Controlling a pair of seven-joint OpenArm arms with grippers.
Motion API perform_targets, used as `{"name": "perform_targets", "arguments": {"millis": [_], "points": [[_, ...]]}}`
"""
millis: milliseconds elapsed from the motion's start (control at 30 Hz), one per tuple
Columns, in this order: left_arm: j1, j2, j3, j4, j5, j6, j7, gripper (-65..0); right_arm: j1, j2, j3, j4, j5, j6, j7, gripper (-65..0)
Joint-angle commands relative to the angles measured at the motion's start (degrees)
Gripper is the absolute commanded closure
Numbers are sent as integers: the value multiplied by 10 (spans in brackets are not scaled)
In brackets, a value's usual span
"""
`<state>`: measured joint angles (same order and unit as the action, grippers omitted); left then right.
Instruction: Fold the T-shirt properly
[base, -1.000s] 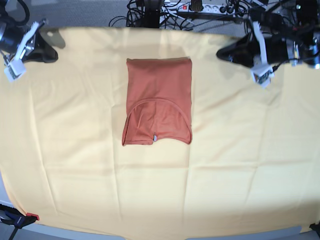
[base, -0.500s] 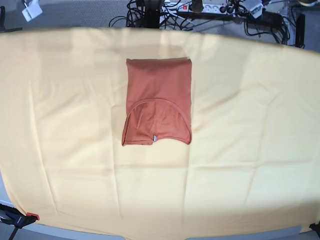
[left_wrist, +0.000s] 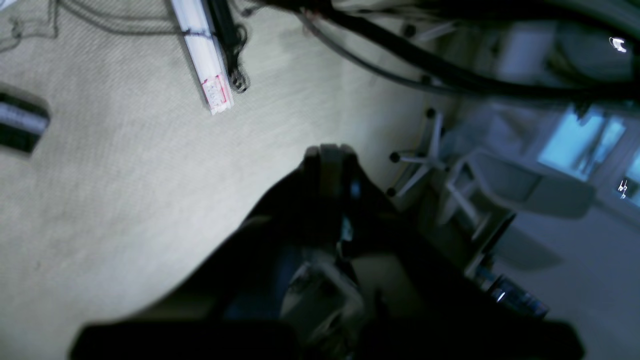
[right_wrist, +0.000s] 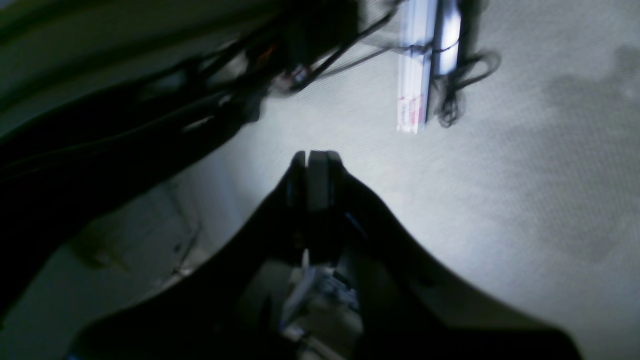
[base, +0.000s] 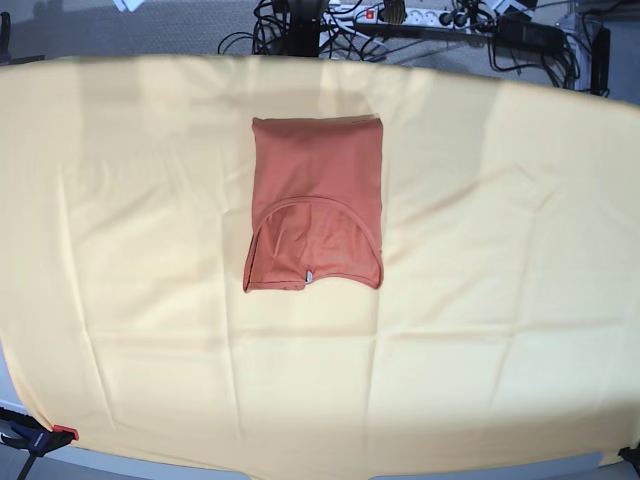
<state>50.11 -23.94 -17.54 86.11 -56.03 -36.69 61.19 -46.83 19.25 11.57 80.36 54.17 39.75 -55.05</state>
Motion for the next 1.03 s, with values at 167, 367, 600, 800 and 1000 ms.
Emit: {"name": "perform_targets", "arguments": {"millis": [167, 367, 600, 800, 1000], "points": [[-141, 26, 76, -242, 154, -2, -189, 0, 118, 7, -90, -190, -148, 3, 148, 0], [-266, 69, 122, -491, 345, 25, -529, 0, 212, -5, -180, -332, -305, -32, 327, 0], [-339, 122, 222, -613, 473, 239, -728, 0, 243, -46, -215, -370, -471, -236, 441, 0], [-334, 179, 250, -613, 472, 324, -732, 0, 237, -71, -215, -370, -485, -277, 465, 0], [-334, 213, 250, -612, 472, 327, -732, 0, 236, -71, -215, -370, -464, -263, 465, 0]]}}
